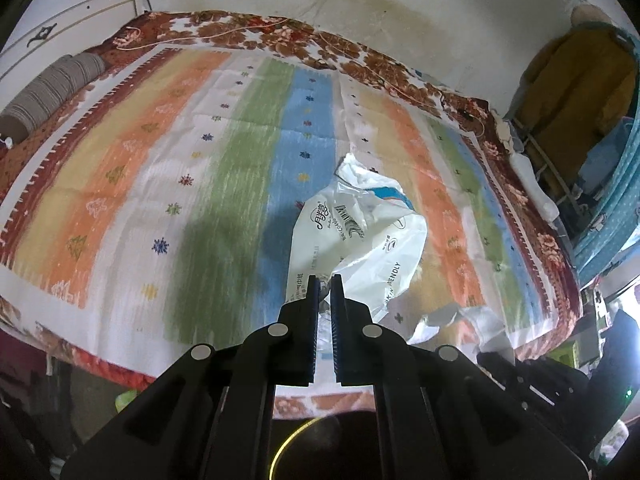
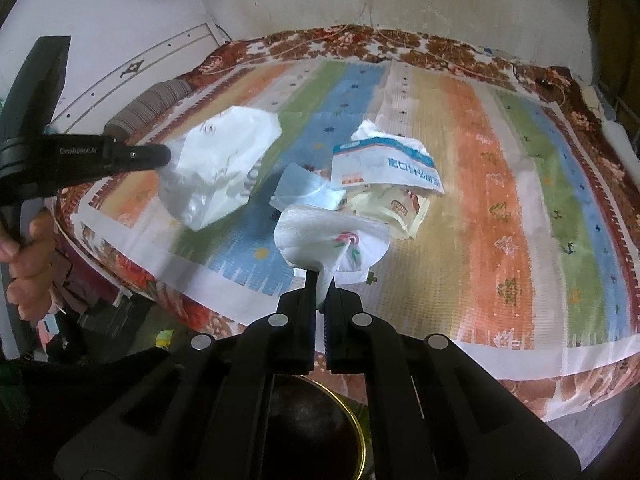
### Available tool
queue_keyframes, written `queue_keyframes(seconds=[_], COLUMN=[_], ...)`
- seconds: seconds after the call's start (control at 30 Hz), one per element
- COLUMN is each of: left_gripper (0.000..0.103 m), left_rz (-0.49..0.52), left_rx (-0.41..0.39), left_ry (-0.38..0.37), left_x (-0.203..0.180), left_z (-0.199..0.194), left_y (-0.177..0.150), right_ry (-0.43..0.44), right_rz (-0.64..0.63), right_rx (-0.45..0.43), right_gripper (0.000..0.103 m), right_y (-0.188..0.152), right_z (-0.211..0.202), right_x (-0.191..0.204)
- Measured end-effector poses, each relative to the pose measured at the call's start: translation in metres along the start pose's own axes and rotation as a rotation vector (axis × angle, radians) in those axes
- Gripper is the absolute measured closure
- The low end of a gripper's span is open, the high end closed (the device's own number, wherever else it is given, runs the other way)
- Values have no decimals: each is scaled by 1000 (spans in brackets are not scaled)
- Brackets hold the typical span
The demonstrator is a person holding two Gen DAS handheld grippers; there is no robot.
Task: Collect trash
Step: 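Carry the white bag and tissue in both tools over the bin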
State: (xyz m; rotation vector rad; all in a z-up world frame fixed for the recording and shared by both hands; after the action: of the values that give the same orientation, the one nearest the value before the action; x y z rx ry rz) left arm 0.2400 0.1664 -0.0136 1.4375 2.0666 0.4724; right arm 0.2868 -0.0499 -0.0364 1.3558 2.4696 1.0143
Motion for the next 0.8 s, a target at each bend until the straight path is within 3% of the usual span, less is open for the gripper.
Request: queue_keyframes(seconds=[0.8], left_gripper=[98], left_rz=[43], left_rx=[-94], left_ry=[-61], left_x=[-53], left_z=[-59], left_y=[-54], right_ry=[21], right_rz=[6], right_rx=[-143], right_gripper=[101], right_y=[-37], right_z=[-86], right_x=[0])
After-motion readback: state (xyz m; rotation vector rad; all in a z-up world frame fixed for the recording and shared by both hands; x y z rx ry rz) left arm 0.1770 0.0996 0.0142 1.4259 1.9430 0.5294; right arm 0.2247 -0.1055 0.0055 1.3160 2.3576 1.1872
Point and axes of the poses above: each gripper's, at about its wrist camera, not at the fingertips, and z roughly the way its jaws point, x to its left, y to its top, the point moved 5 cm from there along z, roughly the way its jaws point, and after that the axes turned 8 degrees about z, right-handed, at the moved point
